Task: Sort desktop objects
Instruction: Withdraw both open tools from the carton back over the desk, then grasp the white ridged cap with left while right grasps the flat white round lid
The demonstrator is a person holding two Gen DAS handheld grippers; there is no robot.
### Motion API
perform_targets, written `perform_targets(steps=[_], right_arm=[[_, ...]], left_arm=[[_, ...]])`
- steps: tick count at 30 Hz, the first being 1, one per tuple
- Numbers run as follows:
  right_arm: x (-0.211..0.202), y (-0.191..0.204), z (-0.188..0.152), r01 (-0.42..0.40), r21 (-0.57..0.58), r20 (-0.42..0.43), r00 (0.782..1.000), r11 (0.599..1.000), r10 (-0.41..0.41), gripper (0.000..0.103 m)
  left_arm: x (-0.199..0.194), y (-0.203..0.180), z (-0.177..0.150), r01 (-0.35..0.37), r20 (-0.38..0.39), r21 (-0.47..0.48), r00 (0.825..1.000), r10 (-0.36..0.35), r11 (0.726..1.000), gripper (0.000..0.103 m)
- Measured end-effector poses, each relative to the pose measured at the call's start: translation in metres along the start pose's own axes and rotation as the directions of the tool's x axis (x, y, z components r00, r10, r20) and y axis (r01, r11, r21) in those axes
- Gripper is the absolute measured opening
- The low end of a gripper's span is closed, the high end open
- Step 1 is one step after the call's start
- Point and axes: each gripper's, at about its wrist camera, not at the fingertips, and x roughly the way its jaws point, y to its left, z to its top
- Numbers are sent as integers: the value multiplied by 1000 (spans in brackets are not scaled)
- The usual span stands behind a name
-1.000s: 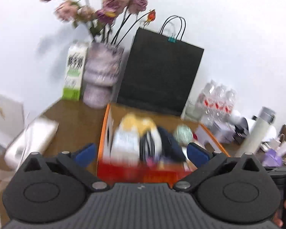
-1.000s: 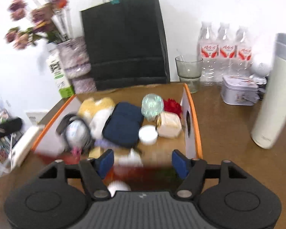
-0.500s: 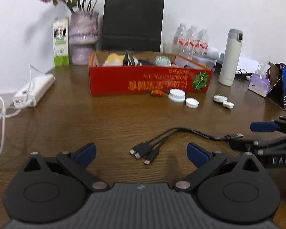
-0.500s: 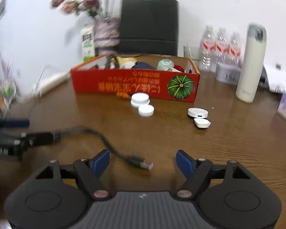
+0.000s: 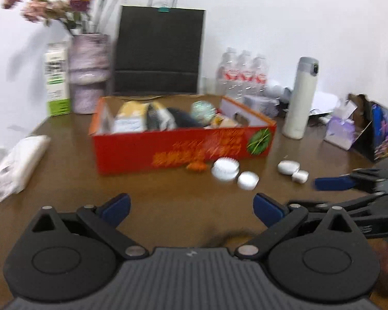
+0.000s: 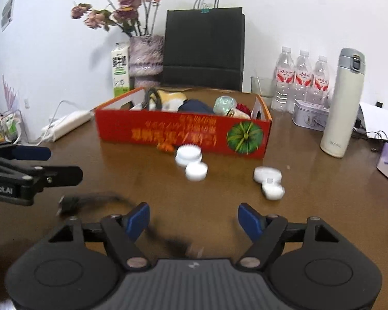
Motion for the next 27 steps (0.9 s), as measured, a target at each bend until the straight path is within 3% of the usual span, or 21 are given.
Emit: perform_targets(steps=[3,6,7,8,10,12,15,18,19,21,23,27], right_arm=[[43,-13,23,-53,40,-58,997,998,56,59],[86,-15,37,-44,23,-123,991,999,47,45],[96,-15,39,-27,9,-138,990,1000,28,30],[99,-16,41,-12,-11,-132,991,1000,10,27],[100,-26,45,-38,32,-131,990,999,42,27],[97,-41,47,-6,78,-108,994,997,14,27],[83,-63,49,54,126,-41,998,991,-49,27],[64,-80,48,36,181,45,998,983,-45,27],[60,-83,46,25,188,66,997,982,-38,27],[57,-82,45,21,182,84,996,983,-37,27],[58,-82,47,31,174,82,996,984,-45,27],[58,-79,46,23,164,81,996,986,-36,27]], left_arm=[[30,-5,19,4,-32,36,999,-3,999,103],[50,-8,27,12,-53,68,999,-9,998,102],[55,-9,29,18,-58,64,998,-14,998,101],[62,-11,32,35,-71,54,997,-31,998,100],[75,-15,36,81,-81,22,994,-78,997,92],[95,-23,44,104,-104,19,989,-101,994,80],[134,-42,50,88,-183,105,981,-68,991,67],[156,-56,48,103,-230,169,971,-62,980,62],[160,-62,46,97,-242,192,969,-48,977,42],[158,-70,42,96,-233,236,972,-40,967,40],[143,-70,43,110,-218,210,974,-63,972,39],[85,-69,46,99,-105,197,991,-80,975,39]])
